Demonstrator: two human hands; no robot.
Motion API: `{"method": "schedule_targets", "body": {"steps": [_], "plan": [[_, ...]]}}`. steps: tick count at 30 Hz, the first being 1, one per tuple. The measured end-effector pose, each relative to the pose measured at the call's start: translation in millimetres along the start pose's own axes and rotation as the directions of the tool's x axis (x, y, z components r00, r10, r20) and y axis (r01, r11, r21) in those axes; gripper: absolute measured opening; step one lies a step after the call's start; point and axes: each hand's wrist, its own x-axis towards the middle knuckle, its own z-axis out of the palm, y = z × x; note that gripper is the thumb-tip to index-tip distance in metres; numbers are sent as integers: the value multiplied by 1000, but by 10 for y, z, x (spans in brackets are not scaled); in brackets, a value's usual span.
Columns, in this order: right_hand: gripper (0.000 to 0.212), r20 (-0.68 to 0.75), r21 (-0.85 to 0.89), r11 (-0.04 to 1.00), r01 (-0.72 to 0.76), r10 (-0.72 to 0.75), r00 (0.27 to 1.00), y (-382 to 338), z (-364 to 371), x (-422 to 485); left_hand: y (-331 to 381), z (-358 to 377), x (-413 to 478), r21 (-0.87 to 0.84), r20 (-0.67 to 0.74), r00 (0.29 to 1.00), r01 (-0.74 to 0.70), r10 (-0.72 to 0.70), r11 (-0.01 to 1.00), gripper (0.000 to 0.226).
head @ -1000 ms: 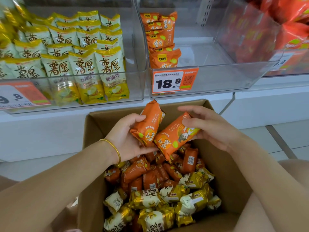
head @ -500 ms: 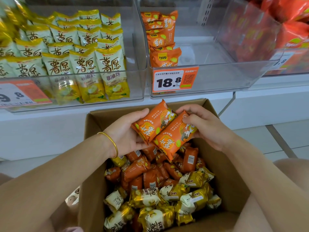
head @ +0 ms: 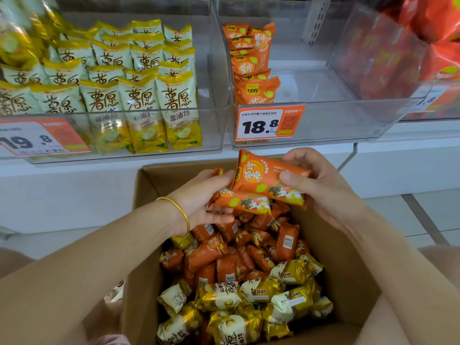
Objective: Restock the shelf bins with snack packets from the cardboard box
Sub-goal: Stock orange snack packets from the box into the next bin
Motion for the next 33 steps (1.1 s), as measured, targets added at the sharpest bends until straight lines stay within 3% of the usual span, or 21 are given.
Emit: {"method": "schedule_targets", "body": {"steps": [3, 7, 10, 14, 19, 22, 24, 26, 27, 28, 30, 33], "plan": [[52, 111, -427, 898, 101, -59, 992, -17, -4, -32, 33, 11, -59, -16, -26, 1000, 7, -7, 1000, 36], [56, 283, -600, 791, 117, 73, 956, -22, 31, -52, 97, 24, -132, 185, -42, 998, -40, 49, 982, 39], [73, 401, -446, 895, 2, 197, 895, -44, 38, -67, 169, 64, -199, 271, 12, 996, -83, 83, 959, 45], [91, 495, -223, 972, -69, 173, 852, -119, 69, -134, 327, 164, -346, 313, 31, 990, -139, 137, 939, 55], [95, 535, 2, 999, -47, 39, 844, -296, 35, -156, 623, 324, -607, 222, 42, 984, -180, 174, 958, 25], [86, 399, 147, 988, 49, -105, 911, -602, -99, -106, 985, 487, -725, 181, 36, 955, -295, 293, 938, 10], [91, 262, 203, 969, 140, -191, 946, -863, -221, 44, 1246, 546, -665, 330, -3, 860, -481, 510, 812, 9], [85, 153, 172, 960, 222, -249, 956, -1123, -348, 287, 1492, 541, -503, 653, 9, 649, -580, 761, 487, 11], [71, 103, 145, 960, 239, -255, 962, -1226, -412, 441, 1594, 521, -400, 812, 58, 554, -510, 830, 284, 18], [57, 58, 113, 966, 233, -240, 969, -1299, -487, 616, 1681, 493, -280, 922, 117, 506, -375, 855, 96, 24], [47, -10, 43, 985, 166, -166, 986, -1330, -605, 1022, 1800, 447, -31, 981, 191, 544, -95, 817, -167, 31], [64, 2, -67, 997, 27, -27, 1000, -1246, -649, 1596, 1905, 422, 301, 939, 175, 677, 104, 715, -329, 32]]}}
